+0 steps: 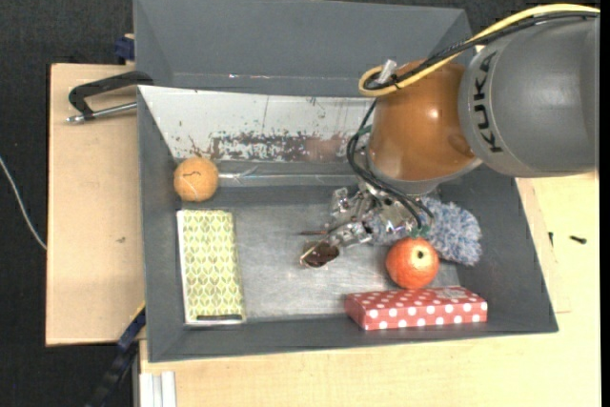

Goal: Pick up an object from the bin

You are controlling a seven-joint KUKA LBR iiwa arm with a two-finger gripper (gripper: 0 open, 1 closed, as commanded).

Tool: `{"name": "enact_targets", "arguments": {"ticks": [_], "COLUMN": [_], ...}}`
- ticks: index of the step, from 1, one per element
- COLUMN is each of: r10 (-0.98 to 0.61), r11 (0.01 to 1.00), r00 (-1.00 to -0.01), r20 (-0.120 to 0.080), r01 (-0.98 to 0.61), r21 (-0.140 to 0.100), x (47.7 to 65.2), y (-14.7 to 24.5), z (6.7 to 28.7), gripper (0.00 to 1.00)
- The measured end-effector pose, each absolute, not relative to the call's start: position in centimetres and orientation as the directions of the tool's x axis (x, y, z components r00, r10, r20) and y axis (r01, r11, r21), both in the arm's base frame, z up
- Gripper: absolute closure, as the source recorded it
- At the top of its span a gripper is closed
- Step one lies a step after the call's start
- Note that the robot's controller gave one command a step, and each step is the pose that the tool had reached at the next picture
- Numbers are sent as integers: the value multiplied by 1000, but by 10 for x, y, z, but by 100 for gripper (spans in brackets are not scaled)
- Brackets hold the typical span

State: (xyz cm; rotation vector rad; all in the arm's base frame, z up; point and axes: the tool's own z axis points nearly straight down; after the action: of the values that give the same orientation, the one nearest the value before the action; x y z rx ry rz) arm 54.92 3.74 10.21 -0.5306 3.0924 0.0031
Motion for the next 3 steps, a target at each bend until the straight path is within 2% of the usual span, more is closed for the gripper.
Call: {"name": "enact_targets", "arguments": {"ticks": [1, 2, 3], "r10": [-276, -312, -665], "r11": [961, 950, 747], "r00": [-961, -950, -747], "r20": [1, -3, -6], "r01": [-276, -312, -665], "r21": [1, 1, -4], "x": [550, 548, 540], "y": [39, 34, 0], "z": [158, 127, 338], "gripper": [100, 100, 100]}}
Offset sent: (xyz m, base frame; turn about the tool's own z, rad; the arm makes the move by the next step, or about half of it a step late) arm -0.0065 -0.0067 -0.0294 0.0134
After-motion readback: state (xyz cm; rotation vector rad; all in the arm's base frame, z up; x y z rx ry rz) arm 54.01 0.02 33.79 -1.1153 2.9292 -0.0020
